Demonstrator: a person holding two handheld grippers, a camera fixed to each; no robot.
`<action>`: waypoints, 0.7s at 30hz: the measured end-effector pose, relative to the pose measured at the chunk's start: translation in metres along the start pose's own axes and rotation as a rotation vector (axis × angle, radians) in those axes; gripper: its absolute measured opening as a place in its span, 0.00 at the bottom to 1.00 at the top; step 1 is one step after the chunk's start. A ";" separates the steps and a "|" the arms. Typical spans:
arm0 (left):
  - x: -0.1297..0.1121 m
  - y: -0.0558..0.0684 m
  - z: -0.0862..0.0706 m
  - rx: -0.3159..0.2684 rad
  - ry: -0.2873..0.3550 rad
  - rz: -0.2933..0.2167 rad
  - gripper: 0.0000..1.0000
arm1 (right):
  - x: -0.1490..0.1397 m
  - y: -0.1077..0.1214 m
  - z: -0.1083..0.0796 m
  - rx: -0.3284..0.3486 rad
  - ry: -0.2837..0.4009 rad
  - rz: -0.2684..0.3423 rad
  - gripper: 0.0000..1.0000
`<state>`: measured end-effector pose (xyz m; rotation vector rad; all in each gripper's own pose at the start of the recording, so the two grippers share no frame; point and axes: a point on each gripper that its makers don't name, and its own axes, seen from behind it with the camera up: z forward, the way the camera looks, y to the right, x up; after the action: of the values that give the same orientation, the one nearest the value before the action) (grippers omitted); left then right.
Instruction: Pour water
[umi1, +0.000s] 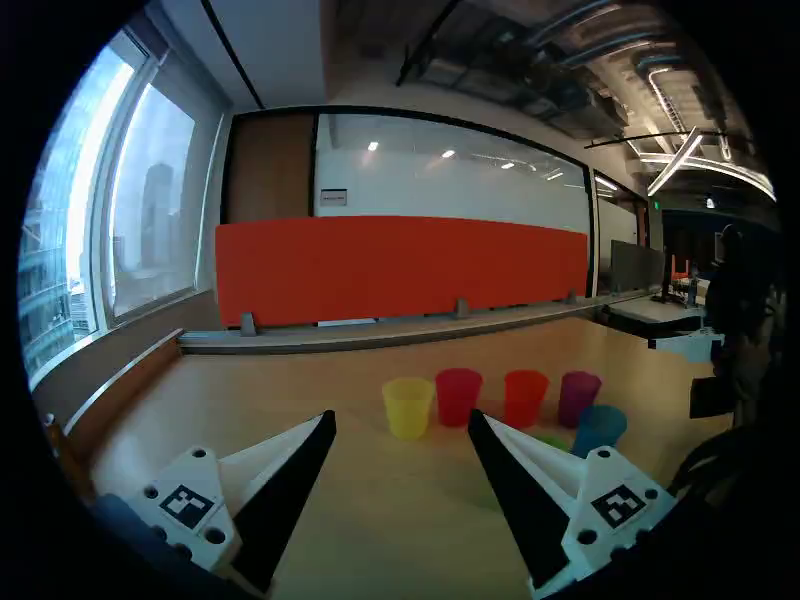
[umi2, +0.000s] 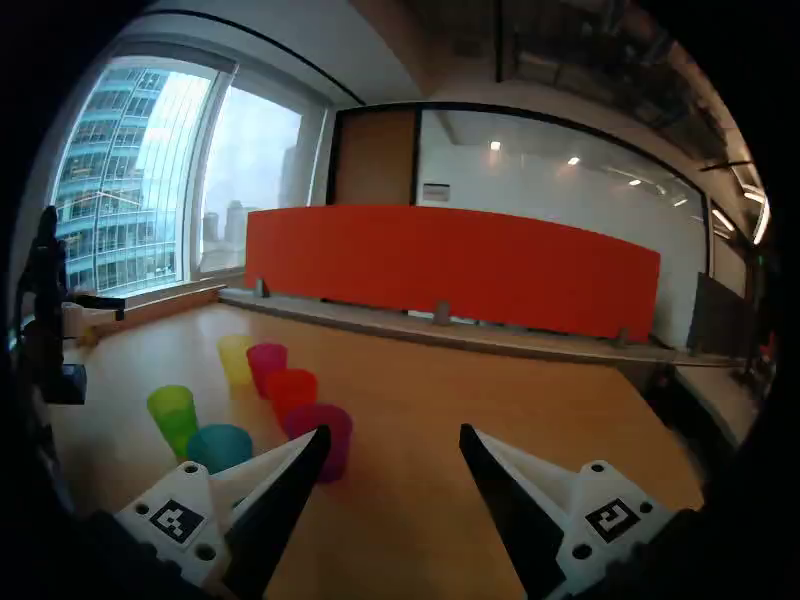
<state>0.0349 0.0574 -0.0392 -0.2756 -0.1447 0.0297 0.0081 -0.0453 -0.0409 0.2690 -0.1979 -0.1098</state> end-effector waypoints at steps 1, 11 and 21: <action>0.002 -0.001 0.000 0.012 0.010 -0.005 0.99 | 0.002 0.003 0.000 -0.018 0.009 0.007 1.00; 0.025 -0.023 -0.004 0.160 0.122 -0.044 0.99 | 0.021 0.023 -0.006 -0.171 0.123 0.044 1.00; 0.033 -0.028 -0.004 0.196 0.157 -0.031 0.98 | 0.029 0.034 -0.011 -0.238 0.190 0.122 1.00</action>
<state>0.0684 0.0310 -0.0308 -0.0795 0.0099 -0.0089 0.0419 -0.0139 -0.0369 0.0291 -0.0115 0.0139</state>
